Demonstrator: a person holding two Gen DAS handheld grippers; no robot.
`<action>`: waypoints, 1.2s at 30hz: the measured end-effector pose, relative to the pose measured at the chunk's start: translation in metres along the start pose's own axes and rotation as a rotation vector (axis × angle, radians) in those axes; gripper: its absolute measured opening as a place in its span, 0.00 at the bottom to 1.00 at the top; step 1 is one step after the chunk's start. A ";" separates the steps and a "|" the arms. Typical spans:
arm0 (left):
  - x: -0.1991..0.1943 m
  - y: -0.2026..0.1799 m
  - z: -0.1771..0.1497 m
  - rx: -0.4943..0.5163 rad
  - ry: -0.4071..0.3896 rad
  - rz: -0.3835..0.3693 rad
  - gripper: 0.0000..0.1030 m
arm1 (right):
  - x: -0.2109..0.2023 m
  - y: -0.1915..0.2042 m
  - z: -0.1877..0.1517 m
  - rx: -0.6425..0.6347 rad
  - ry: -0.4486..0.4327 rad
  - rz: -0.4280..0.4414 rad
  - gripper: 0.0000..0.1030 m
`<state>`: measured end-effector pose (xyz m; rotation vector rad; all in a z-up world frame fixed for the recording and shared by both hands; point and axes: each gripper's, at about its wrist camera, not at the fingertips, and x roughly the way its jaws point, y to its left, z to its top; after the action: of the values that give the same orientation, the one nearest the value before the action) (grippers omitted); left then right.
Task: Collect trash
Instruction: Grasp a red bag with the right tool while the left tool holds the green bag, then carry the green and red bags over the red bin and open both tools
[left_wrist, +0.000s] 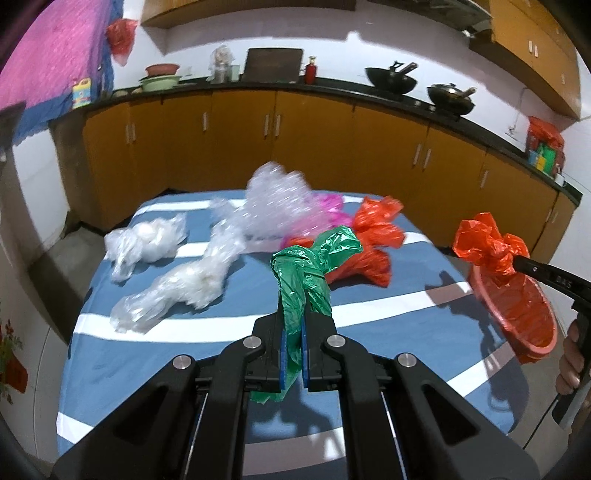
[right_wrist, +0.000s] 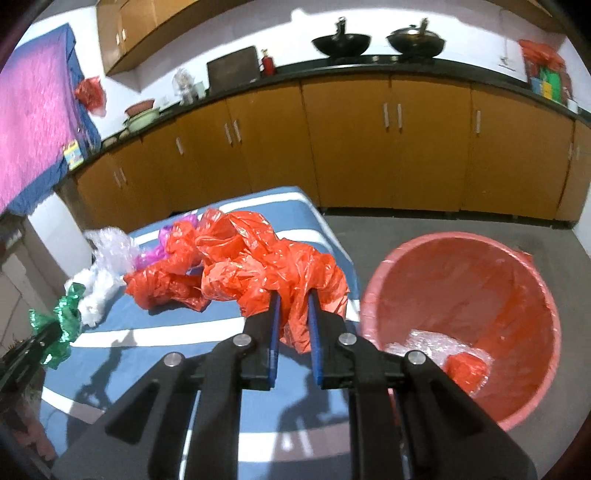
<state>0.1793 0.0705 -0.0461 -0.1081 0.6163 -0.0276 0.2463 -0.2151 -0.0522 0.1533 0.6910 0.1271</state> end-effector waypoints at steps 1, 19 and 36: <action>-0.001 -0.007 0.003 0.009 -0.007 -0.011 0.05 | -0.005 -0.003 0.000 0.008 -0.008 -0.004 0.15; 0.002 -0.143 0.023 0.122 -0.044 -0.241 0.05 | -0.092 -0.105 -0.021 0.164 -0.127 -0.217 0.15; 0.027 -0.224 0.020 0.186 0.008 -0.357 0.05 | -0.102 -0.154 -0.030 0.256 -0.144 -0.297 0.15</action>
<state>0.2141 -0.1519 -0.0213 -0.0361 0.5933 -0.4297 0.1594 -0.3801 -0.0390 0.3001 0.5773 -0.2565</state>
